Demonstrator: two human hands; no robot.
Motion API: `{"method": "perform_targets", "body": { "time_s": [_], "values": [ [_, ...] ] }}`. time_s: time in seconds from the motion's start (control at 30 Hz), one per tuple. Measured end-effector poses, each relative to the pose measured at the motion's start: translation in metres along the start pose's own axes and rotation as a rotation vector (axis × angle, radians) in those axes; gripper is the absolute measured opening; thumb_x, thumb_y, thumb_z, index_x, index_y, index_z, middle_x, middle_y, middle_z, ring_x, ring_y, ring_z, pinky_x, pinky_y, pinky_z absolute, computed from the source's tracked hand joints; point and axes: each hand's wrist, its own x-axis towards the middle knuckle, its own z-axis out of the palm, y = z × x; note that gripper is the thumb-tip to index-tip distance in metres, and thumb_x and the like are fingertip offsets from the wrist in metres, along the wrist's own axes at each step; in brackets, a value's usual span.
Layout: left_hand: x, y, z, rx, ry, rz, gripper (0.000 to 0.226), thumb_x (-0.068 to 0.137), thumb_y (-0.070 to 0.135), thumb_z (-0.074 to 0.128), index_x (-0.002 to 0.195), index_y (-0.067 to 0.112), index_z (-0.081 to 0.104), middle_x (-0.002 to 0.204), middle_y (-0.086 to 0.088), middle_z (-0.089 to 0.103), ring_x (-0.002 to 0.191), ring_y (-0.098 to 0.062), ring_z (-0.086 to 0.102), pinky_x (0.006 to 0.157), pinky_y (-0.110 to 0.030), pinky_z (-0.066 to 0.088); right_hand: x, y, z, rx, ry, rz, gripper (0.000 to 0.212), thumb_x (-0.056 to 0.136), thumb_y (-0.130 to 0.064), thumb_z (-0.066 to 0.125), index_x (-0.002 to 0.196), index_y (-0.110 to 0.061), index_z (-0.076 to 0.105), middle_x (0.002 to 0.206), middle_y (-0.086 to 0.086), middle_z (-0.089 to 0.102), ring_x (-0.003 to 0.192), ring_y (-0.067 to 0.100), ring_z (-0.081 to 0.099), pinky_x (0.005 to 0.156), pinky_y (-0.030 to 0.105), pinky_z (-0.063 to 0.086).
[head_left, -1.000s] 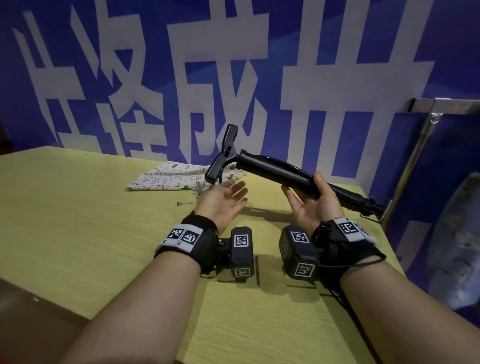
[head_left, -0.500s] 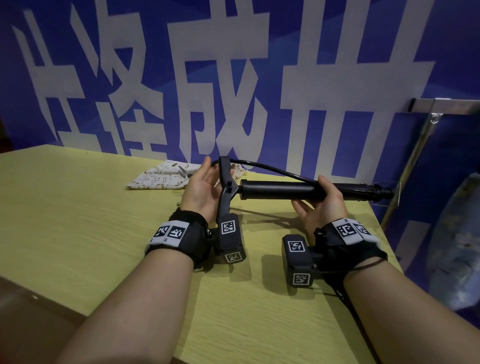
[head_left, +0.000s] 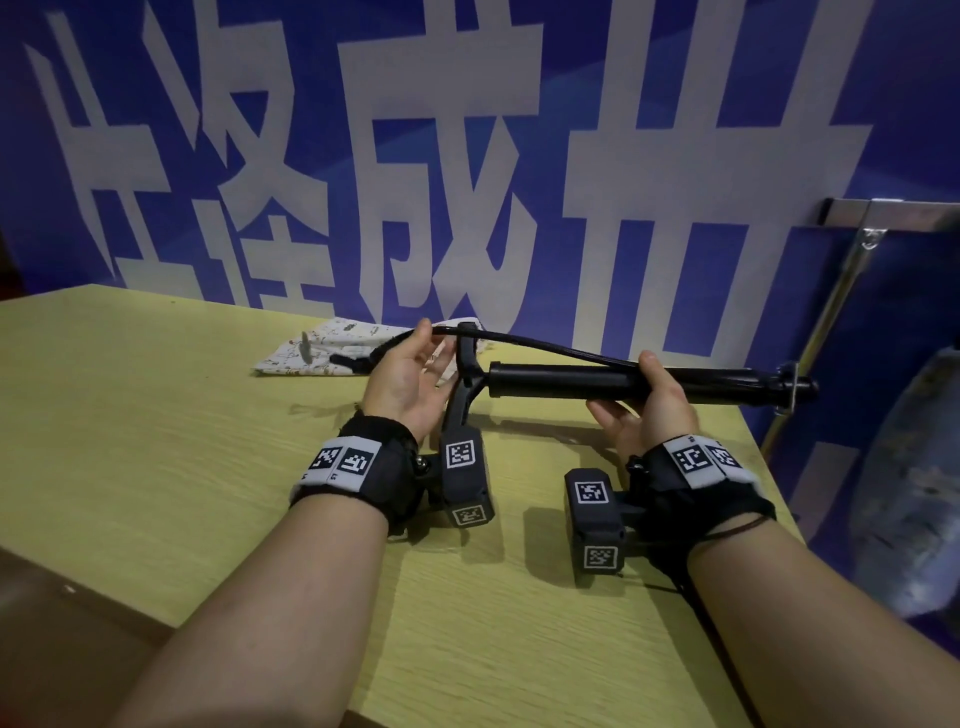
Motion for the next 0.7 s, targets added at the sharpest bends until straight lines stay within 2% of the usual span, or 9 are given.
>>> {"method": "perform_targets", "body": {
  "time_s": [0.1,0.17,0.27,0.4,0.6,0.7],
  "values": [
    [0.0019,-0.002,-0.0001,0.115,-0.031,0.004,0.033,0.1,0.026,0.051,0.126,0.005,0.054,0.121,-0.01,0.069,0.11,-0.022,0.067,0.097,-0.043,0.053,0.0031,-0.0011,-0.0014,0.084,0.037,0.021,0.056,0.08,-0.025,0.074,0.127,-0.013,0.045,0.124,0.012,0.057,0.109,0.039,0.057,0.084,0.053,0.053],
    [0.0014,-0.0029,0.0004,0.185,-0.03,0.022,0.044,0.101,0.027,0.049,0.138,0.002,0.046,0.126,-0.013,0.066,0.112,-0.025,0.067,0.093,-0.041,0.055,0.0047,-0.0023,-0.0022,0.12,0.065,0.028,0.056,0.079,-0.028,0.074,0.125,-0.013,0.046,0.124,0.011,0.056,0.116,0.04,0.053,0.085,0.053,0.053],
    [-0.0019,-0.0048,0.0026,0.282,-0.018,0.046,0.042,0.102,0.026,0.046,0.137,0.001,0.047,0.123,-0.017,0.066,0.109,-0.027,0.068,0.089,-0.04,0.054,0.0065,-0.0047,-0.0026,0.158,0.086,0.028,0.051,0.08,-0.03,0.074,0.119,-0.013,0.047,0.12,0.01,0.057,0.122,0.039,0.049,0.091,0.054,0.051],
    [-0.003,-0.0074,0.0037,0.337,0.012,0.08,0.038,0.102,0.025,0.047,0.131,0.0,0.048,0.113,-0.016,0.071,0.101,-0.025,0.071,0.086,-0.04,0.055,0.0063,-0.0045,-0.0033,0.161,0.078,0.031,0.052,0.08,-0.032,0.074,0.121,-0.015,0.047,0.12,0.01,0.057,0.122,0.039,0.049,0.091,0.053,0.05],
    [-0.0029,-0.009,0.0013,0.34,0.059,0.08,0.04,0.1,0.027,0.053,0.129,-0.001,0.05,0.109,-0.013,0.073,0.102,-0.023,0.071,0.099,-0.045,0.051,0.0033,-0.0052,-0.0016,0.151,0.081,0.04,0.051,0.079,-0.033,0.074,0.119,-0.015,0.047,0.118,0.01,0.056,0.117,0.037,0.053,0.084,0.05,0.053],
    [-0.005,-0.0095,0.0012,0.319,0.07,0.075,0.032,0.099,0.025,0.054,0.123,0.004,0.053,0.107,-0.011,0.074,0.1,-0.02,0.071,0.097,-0.043,0.052,0.0039,-0.0043,-0.0022,0.155,0.072,0.045,0.055,0.078,-0.035,0.075,0.122,-0.014,0.047,0.122,0.011,0.056,0.117,0.037,0.053,0.085,0.049,0.053]
  ]
}}
